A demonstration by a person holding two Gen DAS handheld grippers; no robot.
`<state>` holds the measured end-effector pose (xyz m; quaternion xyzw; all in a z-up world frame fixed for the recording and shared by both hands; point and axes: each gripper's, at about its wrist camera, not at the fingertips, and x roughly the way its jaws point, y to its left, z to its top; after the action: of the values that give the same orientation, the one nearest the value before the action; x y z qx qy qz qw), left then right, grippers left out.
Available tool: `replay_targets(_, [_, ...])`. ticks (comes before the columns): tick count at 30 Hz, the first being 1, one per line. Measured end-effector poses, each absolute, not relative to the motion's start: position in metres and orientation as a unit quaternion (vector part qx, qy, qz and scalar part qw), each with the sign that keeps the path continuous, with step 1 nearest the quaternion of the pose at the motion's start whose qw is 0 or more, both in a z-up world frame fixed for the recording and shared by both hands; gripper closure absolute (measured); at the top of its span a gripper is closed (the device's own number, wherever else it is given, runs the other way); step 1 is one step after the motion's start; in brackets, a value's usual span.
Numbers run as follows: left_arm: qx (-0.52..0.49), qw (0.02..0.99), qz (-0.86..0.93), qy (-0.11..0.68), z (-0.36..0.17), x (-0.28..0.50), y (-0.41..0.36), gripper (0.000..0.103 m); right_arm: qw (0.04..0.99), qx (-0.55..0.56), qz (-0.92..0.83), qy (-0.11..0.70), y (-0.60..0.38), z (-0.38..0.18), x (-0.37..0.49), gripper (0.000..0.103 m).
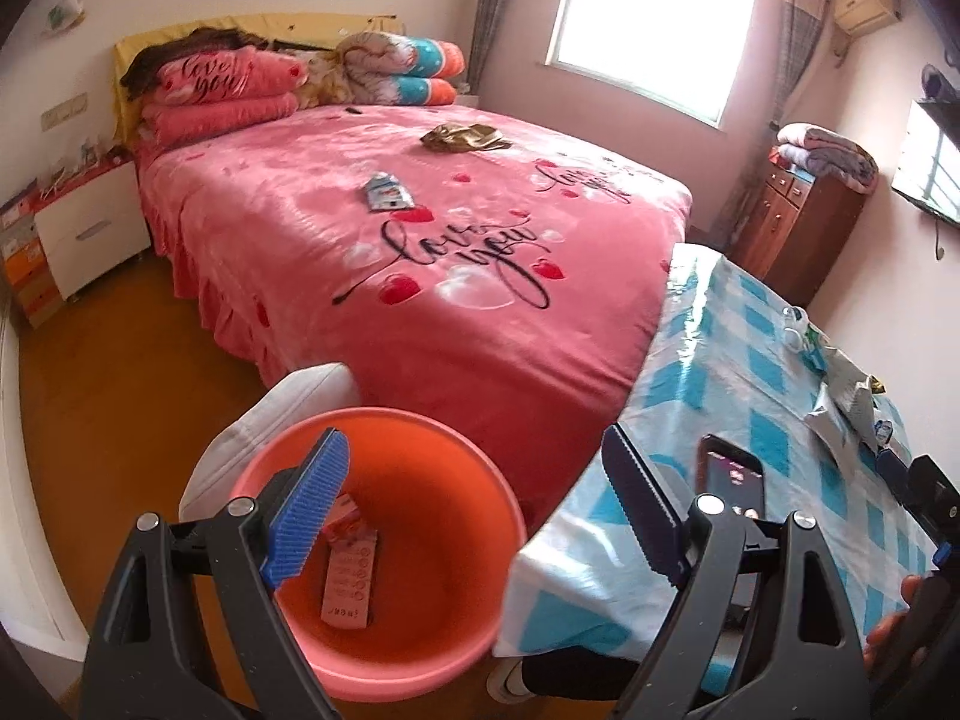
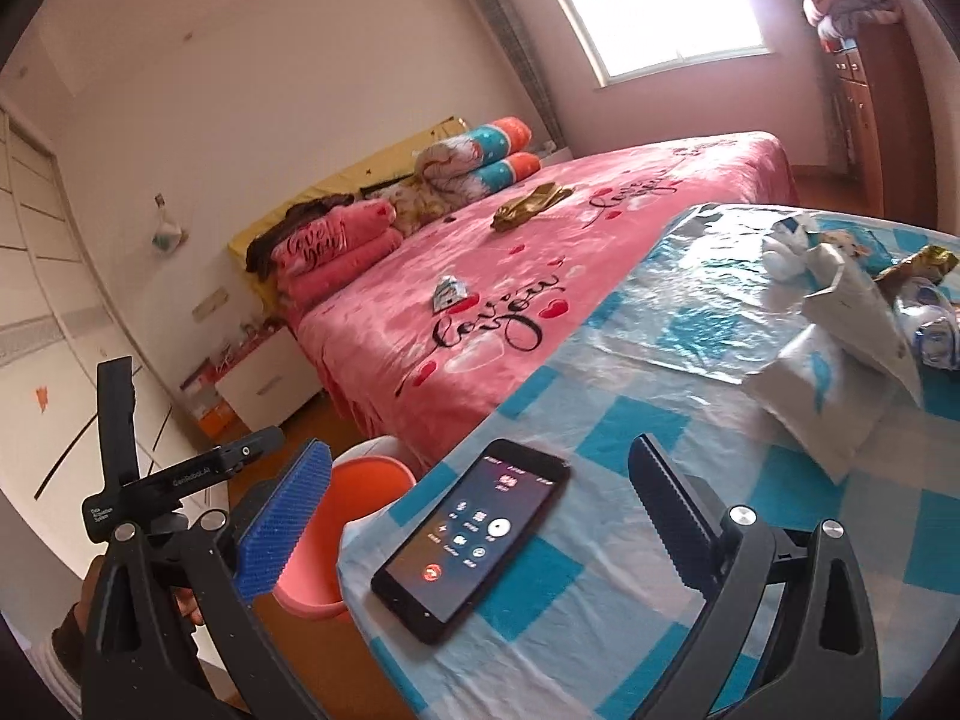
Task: Collect trash
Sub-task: 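Move both open tools back over the table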
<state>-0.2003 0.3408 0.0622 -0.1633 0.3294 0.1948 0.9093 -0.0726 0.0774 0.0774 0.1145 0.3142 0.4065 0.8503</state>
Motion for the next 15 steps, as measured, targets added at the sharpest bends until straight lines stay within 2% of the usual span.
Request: replay_targets(15, [-0.104, 0.918, 0.127, 0.361, 0.075, -0.165, 0.264, 0.016, 0.86, 0.142, 0.37, 0.322, 0.014, 0.06, -0.056, 0.005])
